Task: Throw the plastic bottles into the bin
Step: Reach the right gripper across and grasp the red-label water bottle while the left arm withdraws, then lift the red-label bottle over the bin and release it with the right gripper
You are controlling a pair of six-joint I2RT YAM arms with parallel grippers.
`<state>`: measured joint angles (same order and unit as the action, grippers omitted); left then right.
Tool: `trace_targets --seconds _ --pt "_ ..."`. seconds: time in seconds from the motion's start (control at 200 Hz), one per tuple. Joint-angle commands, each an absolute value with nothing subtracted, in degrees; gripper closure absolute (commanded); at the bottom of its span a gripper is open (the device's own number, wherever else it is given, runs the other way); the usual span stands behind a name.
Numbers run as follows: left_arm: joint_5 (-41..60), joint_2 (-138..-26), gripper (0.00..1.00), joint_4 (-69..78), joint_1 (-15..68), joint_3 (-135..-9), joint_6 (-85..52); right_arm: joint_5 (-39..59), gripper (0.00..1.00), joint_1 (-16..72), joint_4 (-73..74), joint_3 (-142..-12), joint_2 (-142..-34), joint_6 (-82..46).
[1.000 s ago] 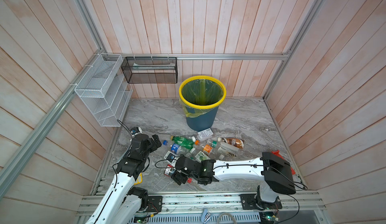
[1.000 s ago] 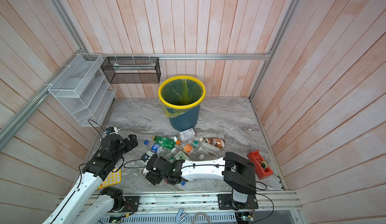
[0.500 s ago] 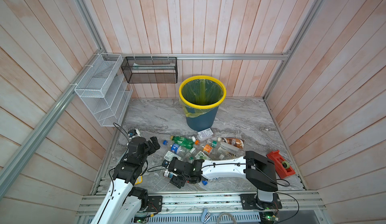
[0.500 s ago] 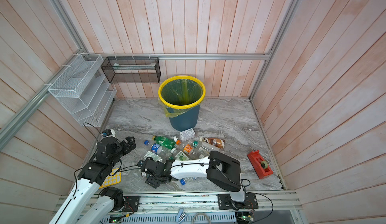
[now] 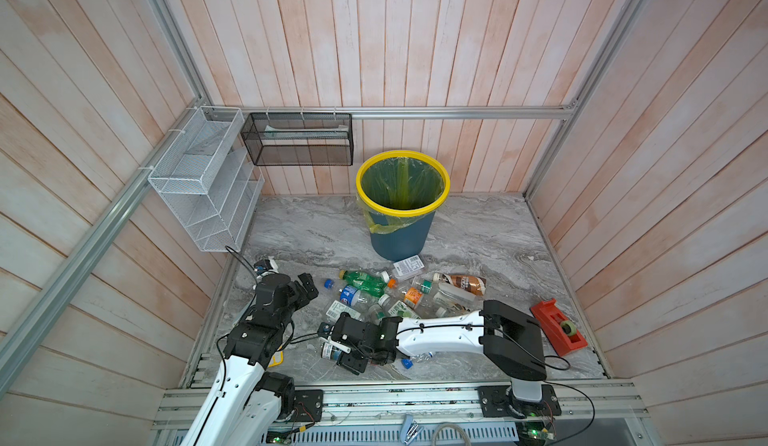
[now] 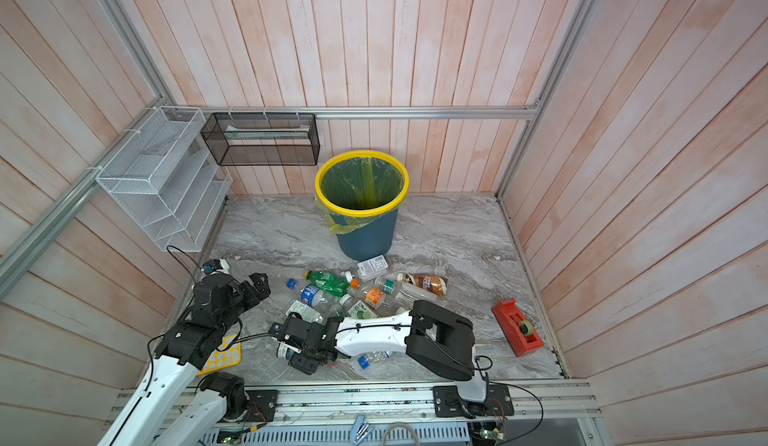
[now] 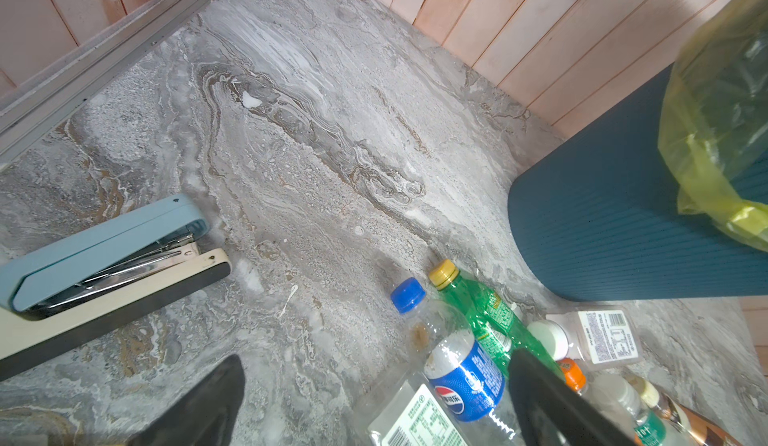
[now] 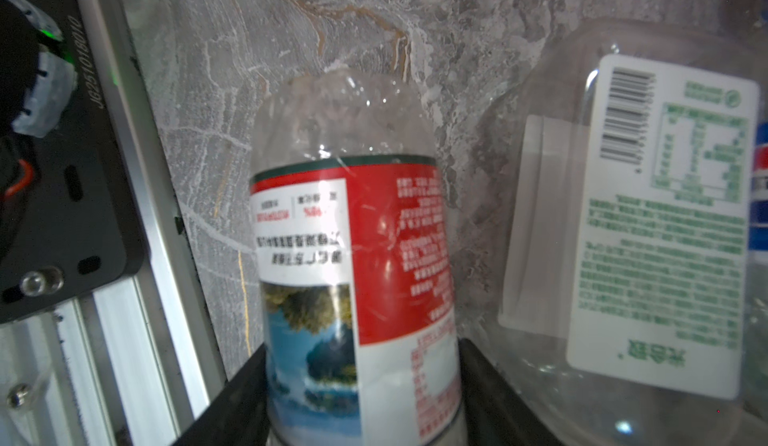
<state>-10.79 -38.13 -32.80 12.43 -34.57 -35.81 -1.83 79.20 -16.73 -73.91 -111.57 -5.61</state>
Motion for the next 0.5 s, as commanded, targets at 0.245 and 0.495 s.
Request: trace_targets --seconds 0.245,0.495 --pt "-11.25 -38.65 0.0 -33.78 12.08 -35.35 -36.39 3.88 0.28 79.36 -17.07 -75.63 -115.16 -3.28" --pt "-11.86 -38.4 0.0 -34.44 12.12 -35.56 -36.56 4.27 0.29 79.32 -17.17 -75.84 -115.75 -2.11"
